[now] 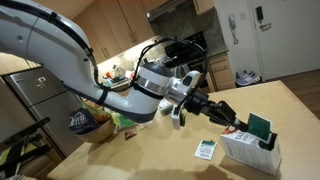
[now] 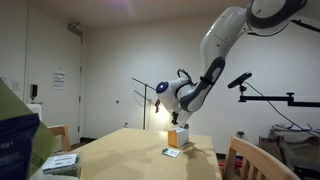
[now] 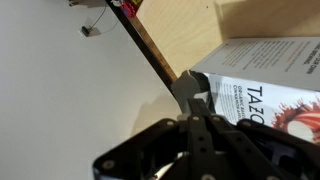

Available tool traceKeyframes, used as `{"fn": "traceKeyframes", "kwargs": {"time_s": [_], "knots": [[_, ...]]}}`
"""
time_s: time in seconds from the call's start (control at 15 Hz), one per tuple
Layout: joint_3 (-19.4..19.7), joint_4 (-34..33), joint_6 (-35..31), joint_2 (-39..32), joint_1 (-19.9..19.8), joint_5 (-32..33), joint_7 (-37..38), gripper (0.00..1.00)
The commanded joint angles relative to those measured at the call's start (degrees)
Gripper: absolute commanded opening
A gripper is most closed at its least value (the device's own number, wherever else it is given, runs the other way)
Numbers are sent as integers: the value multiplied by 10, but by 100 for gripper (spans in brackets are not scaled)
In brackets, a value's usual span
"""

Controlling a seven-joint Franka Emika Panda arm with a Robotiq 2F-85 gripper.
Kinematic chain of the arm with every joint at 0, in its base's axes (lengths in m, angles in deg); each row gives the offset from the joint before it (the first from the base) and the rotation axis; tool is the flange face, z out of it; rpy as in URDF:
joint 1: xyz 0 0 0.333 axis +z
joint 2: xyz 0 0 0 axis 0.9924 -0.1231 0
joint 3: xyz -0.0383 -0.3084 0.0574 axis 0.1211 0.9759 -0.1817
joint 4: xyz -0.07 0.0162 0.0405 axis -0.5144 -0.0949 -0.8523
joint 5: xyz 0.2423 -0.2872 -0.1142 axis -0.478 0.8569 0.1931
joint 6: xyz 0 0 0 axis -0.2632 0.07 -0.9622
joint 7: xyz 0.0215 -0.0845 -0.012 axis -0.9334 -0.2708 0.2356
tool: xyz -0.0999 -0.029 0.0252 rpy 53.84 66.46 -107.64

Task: Pick the object on the table and put it in the box

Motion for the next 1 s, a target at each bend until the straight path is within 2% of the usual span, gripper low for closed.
{"fn": "traceKeyframes", "kwargs": {"time_s": [0.0,0.93], "knots": [[1,33,7,29,16,28,4,0],[-21,18,4,5,11,31,0,1]]}}
